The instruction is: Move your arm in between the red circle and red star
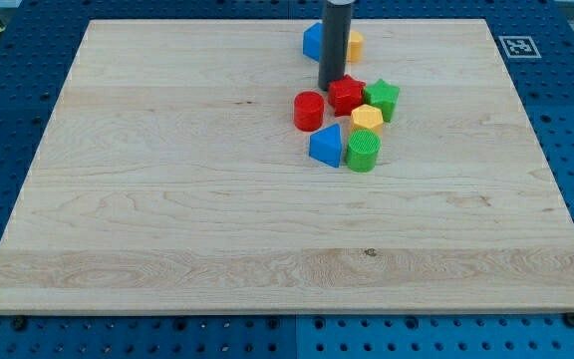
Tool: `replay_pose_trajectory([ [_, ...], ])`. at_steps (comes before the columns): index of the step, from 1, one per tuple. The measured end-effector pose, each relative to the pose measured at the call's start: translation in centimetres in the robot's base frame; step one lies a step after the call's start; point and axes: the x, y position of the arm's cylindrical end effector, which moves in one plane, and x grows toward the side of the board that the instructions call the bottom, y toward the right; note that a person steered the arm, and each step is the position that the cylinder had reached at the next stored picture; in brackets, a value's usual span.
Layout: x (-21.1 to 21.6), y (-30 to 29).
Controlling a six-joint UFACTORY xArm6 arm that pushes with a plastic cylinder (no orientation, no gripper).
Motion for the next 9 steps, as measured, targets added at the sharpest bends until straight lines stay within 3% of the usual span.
replay_pose_trajectory([
  [2,-0.8,6.6],
  [4,-0.8,9.3],
  [7,-0.6,-0.2],
  [9,4.5,-1.2],
])
